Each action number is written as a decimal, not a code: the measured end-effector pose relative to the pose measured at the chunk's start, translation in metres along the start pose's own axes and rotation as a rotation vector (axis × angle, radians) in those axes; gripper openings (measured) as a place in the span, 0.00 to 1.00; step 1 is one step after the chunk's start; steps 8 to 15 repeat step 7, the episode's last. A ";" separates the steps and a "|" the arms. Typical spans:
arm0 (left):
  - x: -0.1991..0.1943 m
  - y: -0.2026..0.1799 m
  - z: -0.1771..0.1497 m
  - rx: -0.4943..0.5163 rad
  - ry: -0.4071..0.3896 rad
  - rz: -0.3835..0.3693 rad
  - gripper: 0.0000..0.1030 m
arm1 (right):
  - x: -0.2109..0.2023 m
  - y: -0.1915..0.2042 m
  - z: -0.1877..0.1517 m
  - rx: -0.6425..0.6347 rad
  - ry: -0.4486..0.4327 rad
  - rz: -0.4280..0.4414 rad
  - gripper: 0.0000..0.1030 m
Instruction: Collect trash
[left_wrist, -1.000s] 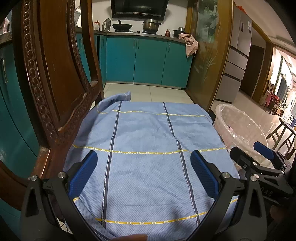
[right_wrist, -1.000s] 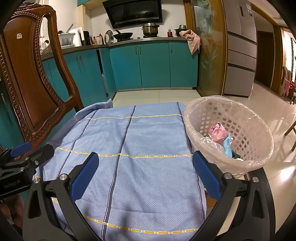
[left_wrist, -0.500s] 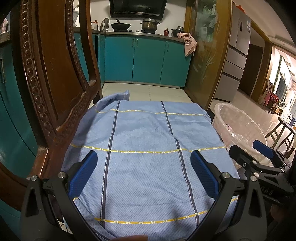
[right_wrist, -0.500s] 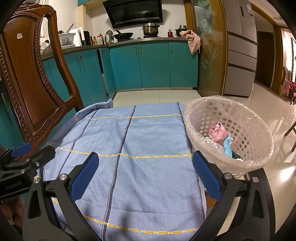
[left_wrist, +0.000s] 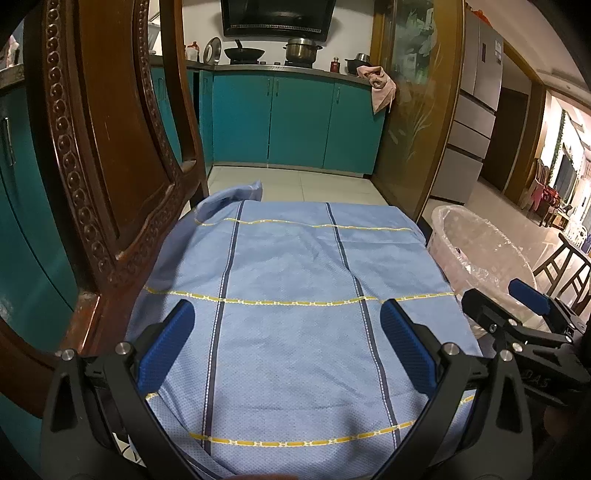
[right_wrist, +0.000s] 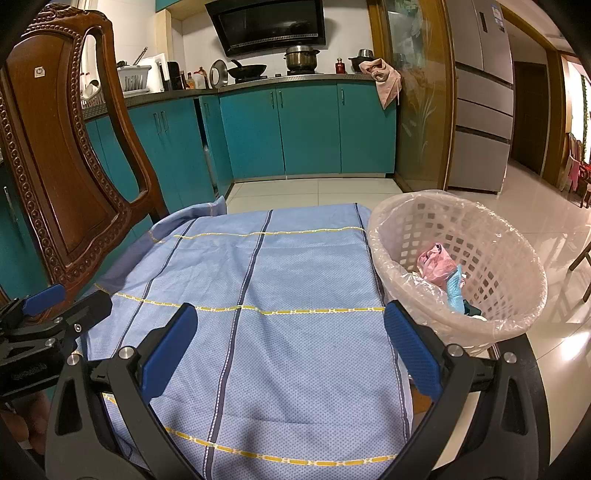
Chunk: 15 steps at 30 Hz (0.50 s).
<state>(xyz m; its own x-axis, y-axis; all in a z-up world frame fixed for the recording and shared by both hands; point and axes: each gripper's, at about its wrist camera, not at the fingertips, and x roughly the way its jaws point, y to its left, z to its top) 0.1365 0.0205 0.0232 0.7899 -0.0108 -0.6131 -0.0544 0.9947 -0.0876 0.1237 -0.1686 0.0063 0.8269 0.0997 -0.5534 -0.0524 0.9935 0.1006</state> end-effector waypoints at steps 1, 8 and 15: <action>0.000 0.000 0.000 -0.001 0.001 0.001 0.97 | 0.000 0.000 0.000 -0.001 0.000 -0.001 0.96; 0.002 -0.002 0.000 0.010 0.011 0.011 0.97 | 0.000 0.001 -0.001 0.000 0.001 0.002 0.96; 0.002 -0.002 0.000 0.010 0.011 0.011 0.97 | 0.000 0.001 -0.001 0.000 0.001 0.002 0.96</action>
